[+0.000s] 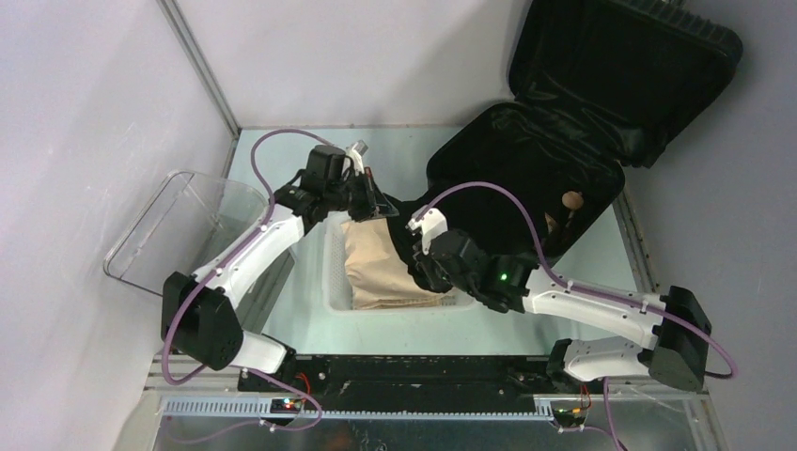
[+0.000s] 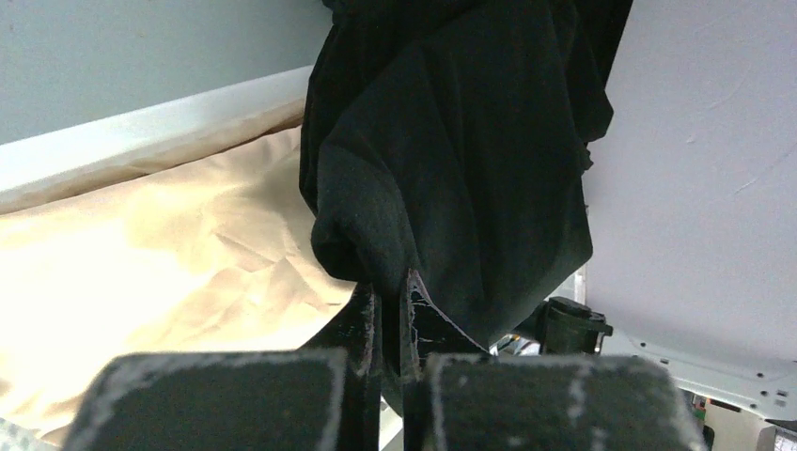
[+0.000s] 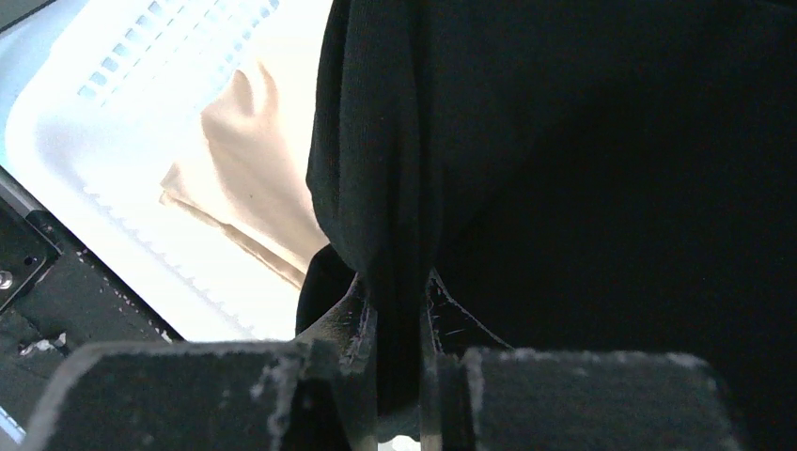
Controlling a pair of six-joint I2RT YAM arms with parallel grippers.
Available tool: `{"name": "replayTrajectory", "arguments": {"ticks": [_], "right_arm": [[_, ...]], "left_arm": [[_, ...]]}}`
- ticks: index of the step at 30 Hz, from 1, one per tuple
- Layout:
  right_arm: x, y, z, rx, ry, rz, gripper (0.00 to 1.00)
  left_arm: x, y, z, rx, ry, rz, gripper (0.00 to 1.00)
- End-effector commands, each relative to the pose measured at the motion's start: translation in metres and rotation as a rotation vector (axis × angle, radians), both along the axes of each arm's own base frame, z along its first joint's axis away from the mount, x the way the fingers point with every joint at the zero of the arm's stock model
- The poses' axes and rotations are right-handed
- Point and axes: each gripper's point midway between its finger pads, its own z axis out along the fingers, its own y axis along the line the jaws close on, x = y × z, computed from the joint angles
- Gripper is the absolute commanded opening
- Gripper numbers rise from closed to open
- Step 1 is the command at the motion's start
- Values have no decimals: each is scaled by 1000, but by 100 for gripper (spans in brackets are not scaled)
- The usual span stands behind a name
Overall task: Open, take out, and arrange the luggage
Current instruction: Move the clothes to the opened luggage, then pick up the clothes from the opened luggage.
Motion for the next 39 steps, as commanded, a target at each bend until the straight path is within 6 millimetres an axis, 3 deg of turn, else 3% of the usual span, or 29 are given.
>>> {"name": "replayTrajectory", "arguments": {"ticks": [1,6,10,14,15,21,25,29,32,36,39], "right_arm": [[-1,40,39,219,-33,22,1],[-3,50,43,247,-46,28,1],[-1,49,34,219,-42,13,3],[1,40,40,218,-46,-16,26],[4,36,47,236,-43,-41,38],[21,-15,86,324,-25,-174,75],[45,-63,102,348,-52,-298,84],[75,-120,93,289,-56,-428,93],[96,-167,75,230,-12,-517,99],[110,-198,53,253,104,-534,99],[115,-204,30,276,220,-495,99]], "left_arm": [[4,6,12,34,-94,-37,0],[6,12,3,77,-84,-37,0],[6,12,-2,82,-72,-42,0],[6,12,-9,90,-60,-49,0],[5,12,-11,94,-59,-53,0],[6,12,-25,114,-37,-66,0],[7,11,-31,118,-27,-81,0],[8,11,-33,126,-29,-87,0],[8,11,-35,129,-29,-93,0],[10,11,-36,137,-37,-95,0],[11,10,-37,135,-35,-99,0]]}}
